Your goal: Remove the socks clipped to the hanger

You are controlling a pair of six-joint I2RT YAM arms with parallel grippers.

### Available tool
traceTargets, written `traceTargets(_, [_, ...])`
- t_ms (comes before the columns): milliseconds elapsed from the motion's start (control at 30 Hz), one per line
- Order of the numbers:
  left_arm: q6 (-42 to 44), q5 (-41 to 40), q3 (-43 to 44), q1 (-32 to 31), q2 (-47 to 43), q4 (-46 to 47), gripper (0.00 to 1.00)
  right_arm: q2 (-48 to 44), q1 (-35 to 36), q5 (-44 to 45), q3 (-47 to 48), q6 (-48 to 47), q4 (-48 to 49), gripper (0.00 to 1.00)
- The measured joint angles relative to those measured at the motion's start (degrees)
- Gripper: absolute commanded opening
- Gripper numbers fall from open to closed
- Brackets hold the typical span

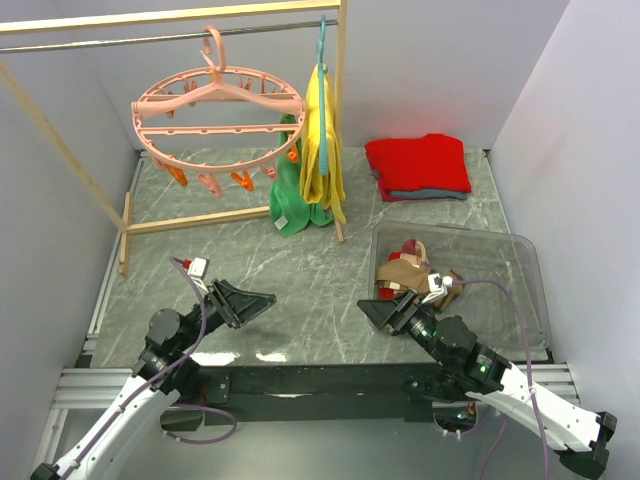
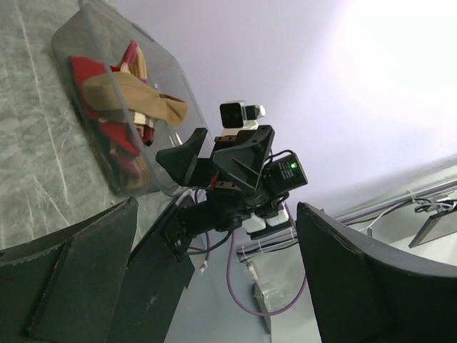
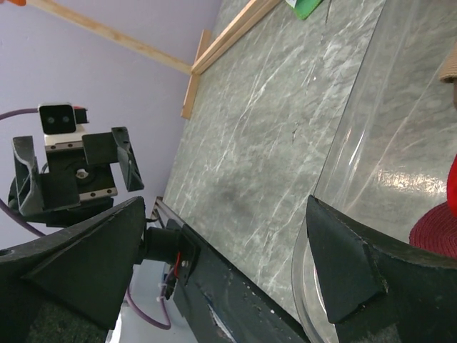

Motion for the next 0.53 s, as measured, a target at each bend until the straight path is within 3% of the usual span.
traceTargets(533, [1.2, 0.8, 0.0, 0.0, -5.7, -3.4, 0.96, 0.0, 0.0, 0.7, 0.0, 1.7, 0.1, 1.00])
